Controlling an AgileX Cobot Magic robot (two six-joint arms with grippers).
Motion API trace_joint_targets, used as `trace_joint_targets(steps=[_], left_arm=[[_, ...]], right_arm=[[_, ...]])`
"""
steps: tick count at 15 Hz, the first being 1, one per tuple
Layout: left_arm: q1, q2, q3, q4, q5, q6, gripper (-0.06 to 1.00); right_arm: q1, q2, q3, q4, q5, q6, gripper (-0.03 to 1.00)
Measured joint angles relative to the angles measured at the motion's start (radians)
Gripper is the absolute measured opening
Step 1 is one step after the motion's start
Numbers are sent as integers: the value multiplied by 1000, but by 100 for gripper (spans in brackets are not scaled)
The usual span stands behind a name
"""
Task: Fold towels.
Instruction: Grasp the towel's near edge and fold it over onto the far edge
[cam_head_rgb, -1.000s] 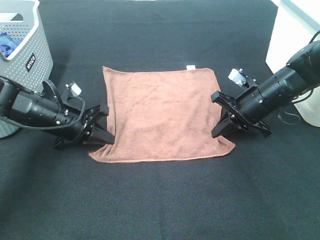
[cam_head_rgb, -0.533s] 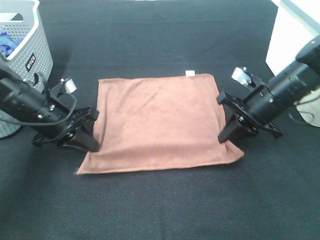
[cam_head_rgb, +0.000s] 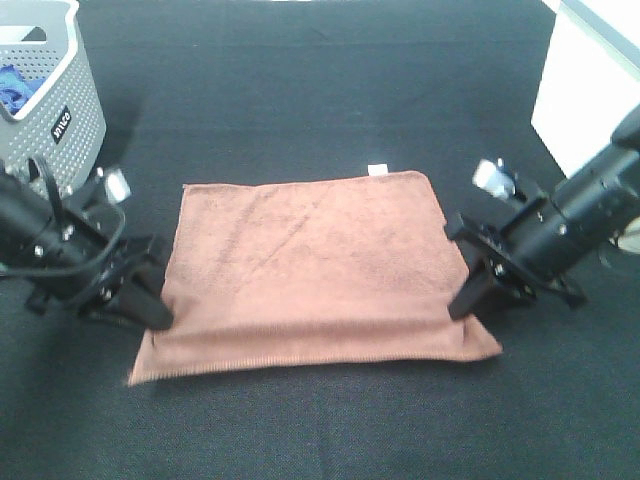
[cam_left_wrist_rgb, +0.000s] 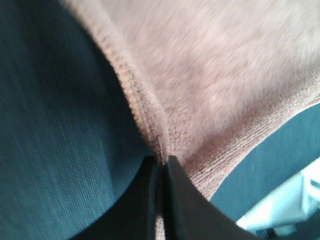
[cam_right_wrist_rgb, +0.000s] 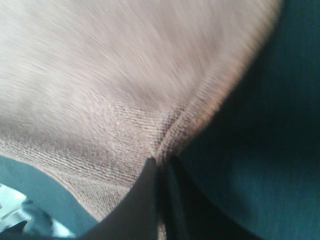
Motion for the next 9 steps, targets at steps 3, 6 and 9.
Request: trace_joint_targets(steps=[3, 6, 9], left_arm=[[0, -5, -64, 1, -93, -29, 1], [0, -5, -171, 10, -175, -61, 1], [0, 53, -347, 43, -205, -93, 1]], right_arm=[[0, 0, -107, 4, -25, -30, 0], [0, 24, -297, -8, -31, -15, 0], [0, 162, -548, -56, 23, 58, 0]])
